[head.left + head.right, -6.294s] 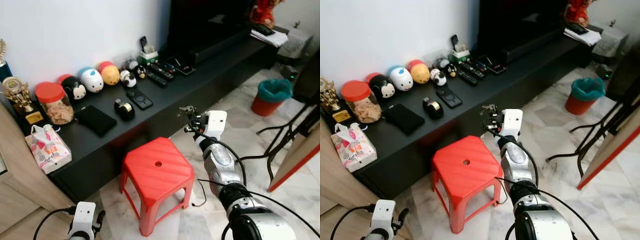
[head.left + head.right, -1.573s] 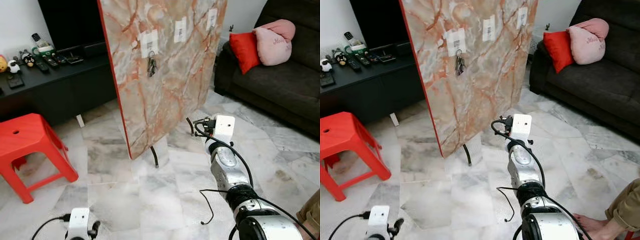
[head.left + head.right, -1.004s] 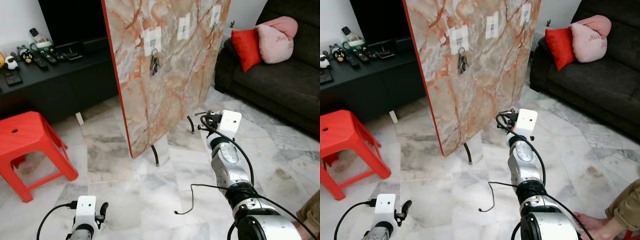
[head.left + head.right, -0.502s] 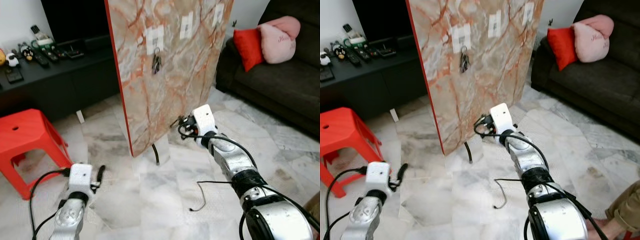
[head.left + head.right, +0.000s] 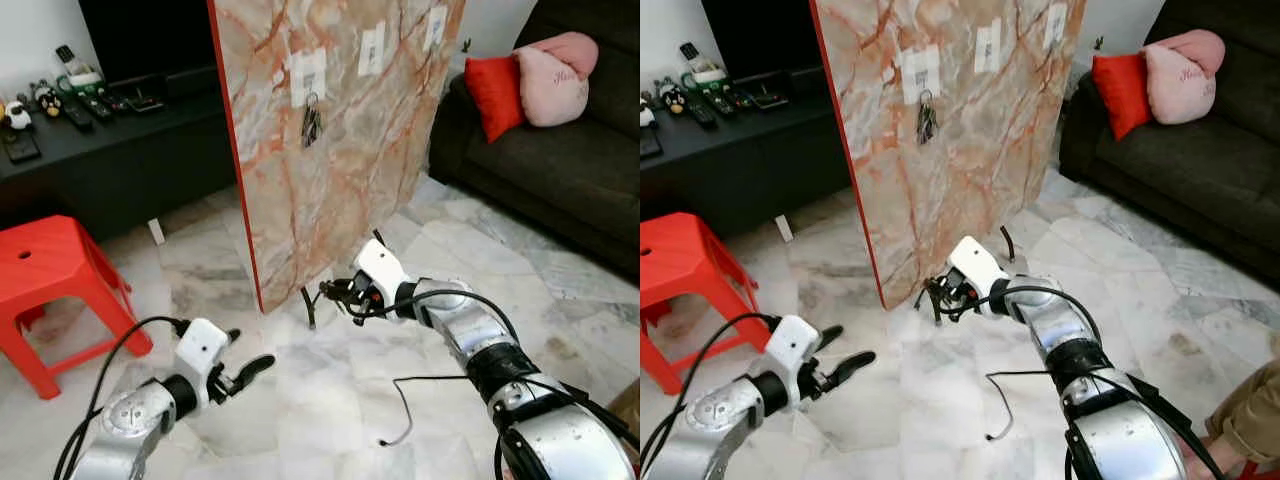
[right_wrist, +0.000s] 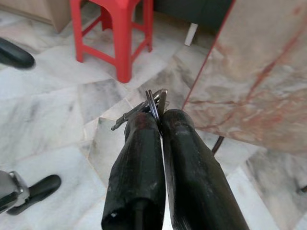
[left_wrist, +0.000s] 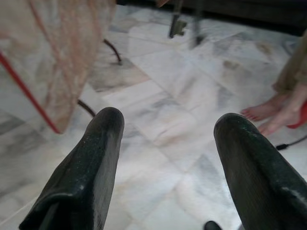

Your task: Hang keys on a hook

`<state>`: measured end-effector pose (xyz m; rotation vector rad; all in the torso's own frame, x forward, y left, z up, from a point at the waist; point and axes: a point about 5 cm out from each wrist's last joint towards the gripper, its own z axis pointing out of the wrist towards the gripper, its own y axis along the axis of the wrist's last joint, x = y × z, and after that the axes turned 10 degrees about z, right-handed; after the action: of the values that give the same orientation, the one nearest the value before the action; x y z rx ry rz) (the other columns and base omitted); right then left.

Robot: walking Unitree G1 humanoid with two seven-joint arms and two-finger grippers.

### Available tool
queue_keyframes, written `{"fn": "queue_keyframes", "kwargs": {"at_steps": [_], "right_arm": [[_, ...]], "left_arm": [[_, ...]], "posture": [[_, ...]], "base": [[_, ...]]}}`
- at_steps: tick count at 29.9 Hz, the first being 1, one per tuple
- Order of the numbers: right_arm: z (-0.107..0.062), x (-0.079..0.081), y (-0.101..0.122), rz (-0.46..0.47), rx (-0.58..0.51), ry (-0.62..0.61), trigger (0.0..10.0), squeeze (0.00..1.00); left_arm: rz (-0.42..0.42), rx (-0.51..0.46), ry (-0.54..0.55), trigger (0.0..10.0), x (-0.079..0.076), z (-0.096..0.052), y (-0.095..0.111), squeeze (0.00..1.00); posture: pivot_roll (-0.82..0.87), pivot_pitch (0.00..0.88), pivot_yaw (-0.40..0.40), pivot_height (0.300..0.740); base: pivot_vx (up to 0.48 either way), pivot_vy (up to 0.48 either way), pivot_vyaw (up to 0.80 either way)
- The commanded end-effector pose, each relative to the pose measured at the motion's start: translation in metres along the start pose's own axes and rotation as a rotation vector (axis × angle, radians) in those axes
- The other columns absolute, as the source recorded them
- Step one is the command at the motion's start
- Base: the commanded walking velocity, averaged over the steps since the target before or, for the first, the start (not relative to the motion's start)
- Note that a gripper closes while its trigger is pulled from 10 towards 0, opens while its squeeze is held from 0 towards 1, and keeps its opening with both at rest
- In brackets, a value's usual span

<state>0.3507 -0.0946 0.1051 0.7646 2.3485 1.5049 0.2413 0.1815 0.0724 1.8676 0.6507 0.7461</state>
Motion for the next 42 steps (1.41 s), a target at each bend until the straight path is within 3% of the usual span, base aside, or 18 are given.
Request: {"fn": "queue_keyframes", "kwargs": {"at_steps": [1,4,9,18,23,25,38,42], "right_arm": [[-0.001,0.005,0.011,-0.03,-0.052,0.079,10.0,0.0],[-0.002,0.009,0.013,-0.038,-0.067,0.135,10.0,0.0],[-0.001,0.018,0.023,0.031,-0.143,0.249,10.0,0.0],[0.005,0.03,0.023,0.052,-0.18,0.322,10.0,0.0],[0.006,0.032,0.024,0.057,-0.196,0.33,10.0,0.0],[0.007,0.034,0.023,0.061,-0.197,0.332,10.0,0.0],[0.007,0.037,0.018,0.091,-0.198,0.333,10.0,0.0],[0.006,0.033,0.018,0.118,-0.211,0.291,10.0,0.0]], "left_arm": [[-0.003,-0.019,-0.049,10.0,-0.005,0.005,0.008,0.0],[0.015,0.005,-0.071,10.0,-0.007,0.006,0.008,0.0],[-0.008,0.016,-0.026,10.0,-0.003,0.01,0.007,0.0],[-0.082,-0.013,-0.024,10.0,-0.009,0.016,0.004,0.0],[-0.124,-0.02,0.022,10.0,-0.007,0.02,0.001,0.0],[-0.15,-0.019,0.097,10.0,-0.002,0.024,-0.001,0.0],[-0.214,-0.075,0.145,10.0,-0.001,0.026,0.0,0.0],[-0.275,-0.128,0.142,10.0,-0.003,0.025,0.003,0.0]], "posture": [[0.07,0.0,-0.134,0.74],[0.07,0.0,-0.136,0.74],[0.07,0.0,-0.142,0.74],[0.07,0.0,-0.146,0.74],[0.07,0.0,-0.149,0.74],[0.07,0.0,-0.149,0.74],[0.07,0.008,-0.157,0.74],[0.06,0.011,-0.157,0.74]], "base": [[0.0,0.0,0.0],[0.0,0.0,0.0],[0.0,0.0,0.0],[0.0,0.0,0.0],[0.0,0.0,0.0],[0.0,0.0,0.0],[0.0,0.0,0.0],[0.0,0.0,0.0]]}}
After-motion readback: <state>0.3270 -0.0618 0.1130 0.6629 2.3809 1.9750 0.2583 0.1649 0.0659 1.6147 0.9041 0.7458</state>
